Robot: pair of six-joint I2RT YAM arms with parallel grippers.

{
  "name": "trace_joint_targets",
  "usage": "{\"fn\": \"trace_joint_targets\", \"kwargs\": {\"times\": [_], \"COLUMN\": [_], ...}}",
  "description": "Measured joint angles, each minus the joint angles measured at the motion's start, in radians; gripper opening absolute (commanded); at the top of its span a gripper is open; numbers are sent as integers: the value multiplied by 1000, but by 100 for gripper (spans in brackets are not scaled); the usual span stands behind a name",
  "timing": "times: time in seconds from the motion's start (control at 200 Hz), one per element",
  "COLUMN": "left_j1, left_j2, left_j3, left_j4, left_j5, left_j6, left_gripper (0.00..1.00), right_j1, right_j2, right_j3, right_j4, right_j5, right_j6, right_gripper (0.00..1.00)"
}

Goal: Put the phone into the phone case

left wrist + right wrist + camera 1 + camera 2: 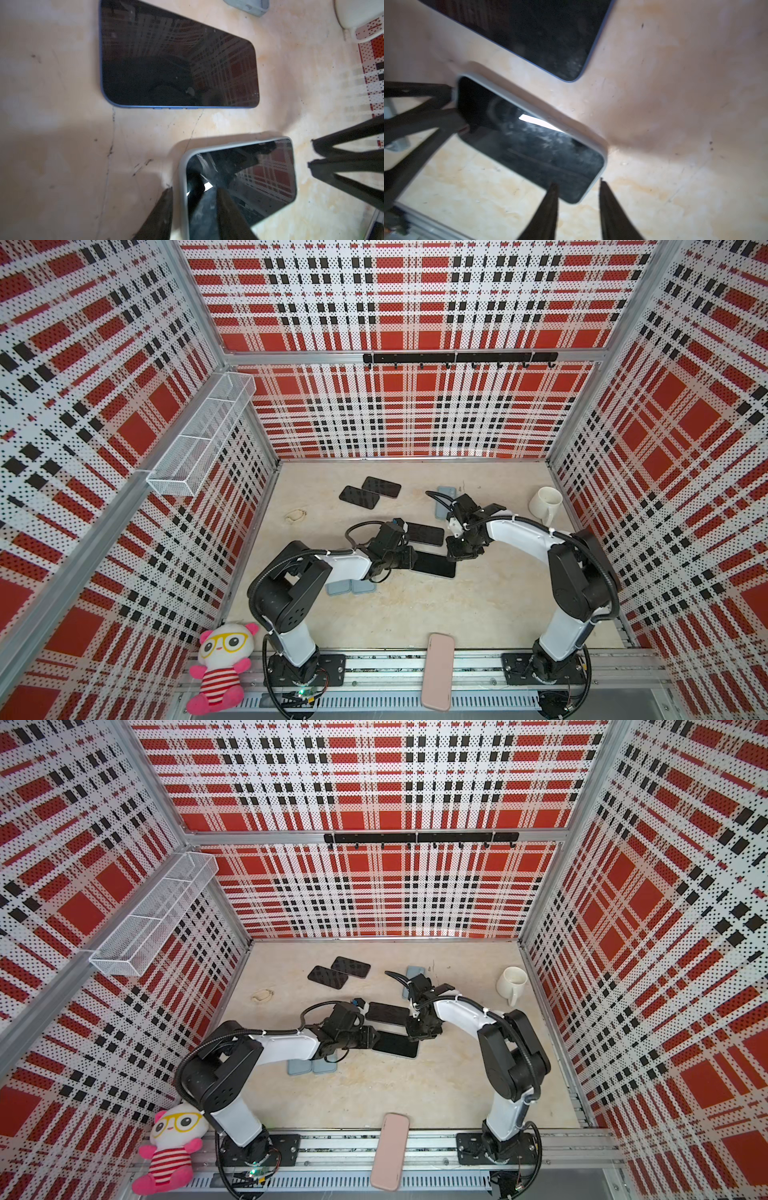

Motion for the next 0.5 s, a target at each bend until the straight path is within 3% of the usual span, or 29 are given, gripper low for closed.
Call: {"fn": "trace_joint_targets", "kwargs": {"times": [0.07, 0.225, 0.336, 0.501], "left_j1": [20, 77, 124, 198], "left_j2": [-58, -206, -306, -436], "left_j3": [6, 16, 1, -82], "left_j4": [-40, -113, -153, -204], "left_j5": [-13, -47, -64, -72], "left_j6": [13, 40, 49, 54], "left_gripper": [55, 67, 74, 79], "right_j1": [14, 43, 72, 98], "right_j2": [-41, -67, -63, -1], "right_j3": [19, 47, 47, 80], "right_j4": [-17, -31, -35, -59], "right_j5": [17, 36, 29, 21], "right_j6": [-76, -290, -473, -700], "right_gripper": [57, 71, 98, 100]}}
